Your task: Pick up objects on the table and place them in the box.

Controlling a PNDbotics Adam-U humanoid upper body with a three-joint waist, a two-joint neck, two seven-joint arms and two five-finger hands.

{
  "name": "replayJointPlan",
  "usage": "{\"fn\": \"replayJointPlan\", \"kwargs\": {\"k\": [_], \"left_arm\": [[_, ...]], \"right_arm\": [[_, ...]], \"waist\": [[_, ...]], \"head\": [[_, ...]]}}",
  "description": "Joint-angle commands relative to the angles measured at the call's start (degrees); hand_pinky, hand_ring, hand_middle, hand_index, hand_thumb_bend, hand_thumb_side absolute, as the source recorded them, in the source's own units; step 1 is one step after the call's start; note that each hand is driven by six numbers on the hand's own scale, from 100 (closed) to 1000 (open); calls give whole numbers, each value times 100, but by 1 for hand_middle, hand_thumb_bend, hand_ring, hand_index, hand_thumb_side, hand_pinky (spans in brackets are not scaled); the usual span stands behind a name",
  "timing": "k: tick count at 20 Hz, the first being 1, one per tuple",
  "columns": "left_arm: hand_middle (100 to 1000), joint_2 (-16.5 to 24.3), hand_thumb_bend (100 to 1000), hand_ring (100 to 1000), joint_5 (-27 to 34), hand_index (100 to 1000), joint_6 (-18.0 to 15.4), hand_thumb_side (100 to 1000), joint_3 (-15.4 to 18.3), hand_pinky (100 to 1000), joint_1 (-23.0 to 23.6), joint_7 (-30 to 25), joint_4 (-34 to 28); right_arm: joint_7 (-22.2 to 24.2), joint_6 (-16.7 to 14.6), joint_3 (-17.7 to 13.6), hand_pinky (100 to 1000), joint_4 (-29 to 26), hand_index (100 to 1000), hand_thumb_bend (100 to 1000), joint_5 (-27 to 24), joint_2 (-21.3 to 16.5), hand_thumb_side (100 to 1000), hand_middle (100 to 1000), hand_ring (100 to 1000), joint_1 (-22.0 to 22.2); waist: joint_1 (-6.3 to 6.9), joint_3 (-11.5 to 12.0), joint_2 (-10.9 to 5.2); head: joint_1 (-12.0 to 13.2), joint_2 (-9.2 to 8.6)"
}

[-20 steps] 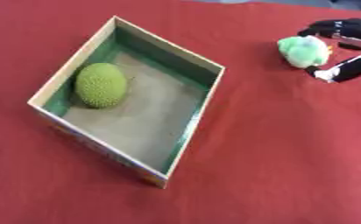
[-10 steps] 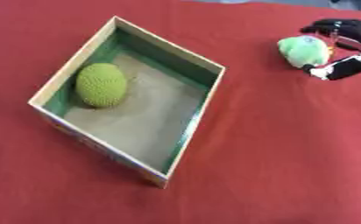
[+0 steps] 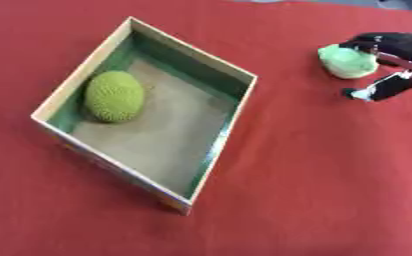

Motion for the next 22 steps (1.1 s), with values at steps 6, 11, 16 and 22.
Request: {"fn": "replayJointPlan", "kwargs": {"k": [6, 11, 16, 22], "left_arm": [[701, 52, 117, 793, 26, 869, 50, 725, -7, 837, -52, -23, -113], [702, 60, 117, 794, 31, 870, 55, 725, -15, 837, -50, -42, -113], [703, 56, 117, 795, 39, 870, 74, 724, -21, 837, -42, -61, -113], [703, 63, 117, 795, 58, 870, 96, 722, -24, 835, -34, -67, -113]], "right_arm": [[-156, 119, -1, 888, 77, 910, 100, -562, -39, 338, 751, 1000, -98], [117, 121, 26, 881, -8, 907, 100, -740, -93, 342, 754, 1000, -101], [219, 124, 9, 839, -61, 847, 100, -795, -107, 354, 679, 944, -122], [-1238, 393, -49, 738, -484, 719, 100, -516, -166, 305, 516, 792, -48]], "waist": [[68, -9, -36], [64, -18, -48], [61, -21, -57], [52, -24, -99]], "head": [[-17, -48], [-15, -38], [-21, -26], [-17, -13]]}}
